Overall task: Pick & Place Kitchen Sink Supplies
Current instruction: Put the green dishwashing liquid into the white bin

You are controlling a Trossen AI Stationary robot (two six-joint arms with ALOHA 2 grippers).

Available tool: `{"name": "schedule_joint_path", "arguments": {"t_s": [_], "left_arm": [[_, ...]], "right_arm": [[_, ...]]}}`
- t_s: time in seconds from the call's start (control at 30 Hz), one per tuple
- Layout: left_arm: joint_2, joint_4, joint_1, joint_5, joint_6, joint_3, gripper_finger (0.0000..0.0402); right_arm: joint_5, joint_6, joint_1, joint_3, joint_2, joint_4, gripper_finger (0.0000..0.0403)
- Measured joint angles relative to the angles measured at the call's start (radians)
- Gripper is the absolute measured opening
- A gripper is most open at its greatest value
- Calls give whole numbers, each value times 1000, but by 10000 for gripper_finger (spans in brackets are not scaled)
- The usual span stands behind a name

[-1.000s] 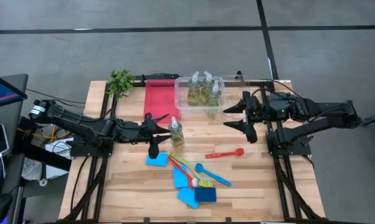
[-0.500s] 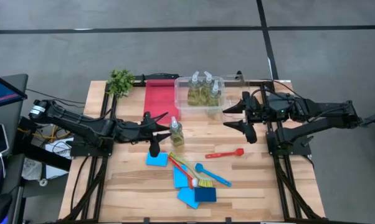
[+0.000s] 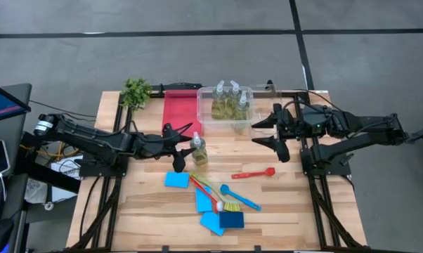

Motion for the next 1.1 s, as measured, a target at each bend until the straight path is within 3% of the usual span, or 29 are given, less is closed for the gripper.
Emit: {"name": "schedule_joint_path", "arguments": {"t_s": [0.5,1.1], "left_arm": [[0,7,32,1,-3,0,222],[0,15,58,18,-1,0,255]], "right_arm": [[0,0,0,0,0,-3,245],[0,-1,0,0,0,-8,245]]}}
